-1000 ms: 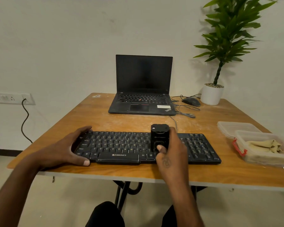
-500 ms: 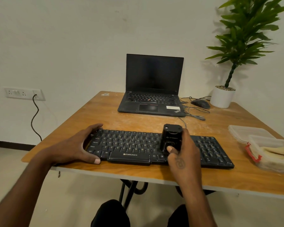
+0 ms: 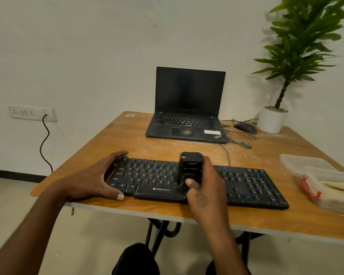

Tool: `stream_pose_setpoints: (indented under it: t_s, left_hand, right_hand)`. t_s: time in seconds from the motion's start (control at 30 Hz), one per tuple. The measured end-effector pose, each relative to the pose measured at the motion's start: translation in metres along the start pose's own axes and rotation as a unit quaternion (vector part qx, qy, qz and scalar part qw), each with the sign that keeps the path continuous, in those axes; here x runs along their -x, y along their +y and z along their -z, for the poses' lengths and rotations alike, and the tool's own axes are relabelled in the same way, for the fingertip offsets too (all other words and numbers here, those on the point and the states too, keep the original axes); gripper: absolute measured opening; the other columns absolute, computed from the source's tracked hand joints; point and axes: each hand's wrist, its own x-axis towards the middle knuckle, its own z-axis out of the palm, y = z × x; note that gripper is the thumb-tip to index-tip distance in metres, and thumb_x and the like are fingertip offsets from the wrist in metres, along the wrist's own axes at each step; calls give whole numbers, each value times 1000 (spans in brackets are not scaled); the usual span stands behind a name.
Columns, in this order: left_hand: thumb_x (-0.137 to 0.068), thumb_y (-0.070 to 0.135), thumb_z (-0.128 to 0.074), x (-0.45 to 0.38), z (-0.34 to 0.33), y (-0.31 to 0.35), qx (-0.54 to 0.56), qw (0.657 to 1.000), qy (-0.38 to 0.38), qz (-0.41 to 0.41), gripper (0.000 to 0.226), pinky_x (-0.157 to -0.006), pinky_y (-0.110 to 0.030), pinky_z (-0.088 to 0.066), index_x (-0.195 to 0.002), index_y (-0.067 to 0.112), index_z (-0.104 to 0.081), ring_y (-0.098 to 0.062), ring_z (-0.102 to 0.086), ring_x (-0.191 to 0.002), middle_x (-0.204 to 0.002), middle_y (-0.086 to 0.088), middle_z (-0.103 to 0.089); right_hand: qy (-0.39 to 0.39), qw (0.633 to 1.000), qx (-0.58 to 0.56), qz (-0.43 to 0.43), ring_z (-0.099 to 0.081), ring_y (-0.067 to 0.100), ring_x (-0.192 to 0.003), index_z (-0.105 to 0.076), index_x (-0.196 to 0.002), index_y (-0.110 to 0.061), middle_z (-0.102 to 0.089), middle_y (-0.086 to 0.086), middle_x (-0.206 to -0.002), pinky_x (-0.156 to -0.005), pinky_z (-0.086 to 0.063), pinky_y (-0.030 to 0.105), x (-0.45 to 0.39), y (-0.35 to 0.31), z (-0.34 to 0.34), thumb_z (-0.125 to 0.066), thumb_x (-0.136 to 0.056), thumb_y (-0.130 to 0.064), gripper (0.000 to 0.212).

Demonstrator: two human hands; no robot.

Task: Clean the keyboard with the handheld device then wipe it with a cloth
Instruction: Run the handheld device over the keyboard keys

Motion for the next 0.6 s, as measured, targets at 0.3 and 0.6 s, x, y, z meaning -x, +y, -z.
stream_pose_setpoints:
  t_s: [0.3, 0.6]
  left_hand:
    - [-61, 53, -96, 0, 0, -3, -6, 1000, -3, -6, 121, -98, -22, -46, -148, 65, -14, 0, -41, -135, -150, 28, -31]
    - [-61, 52, -96, -1, -1, -4, -5, 1000, -1, -8, 120, -108, -30, -46, -147, 67, -13, -4, -40, -136, -153, 23, -31]
  right_hand:
    - [-21, 1000, -8, -16, -62, 6, -103, -47, -139, -20, -63, 3, -121, -62, -49, 8, 0, -3, -19, -56, -86, 15, 64]
    - [-46, 998, 11, 49, -54, -1, -79, -52, -119, -21, -58, -6, -97, -55, -42, 6, 2, -32, -49, -56, -83, 15, 50]
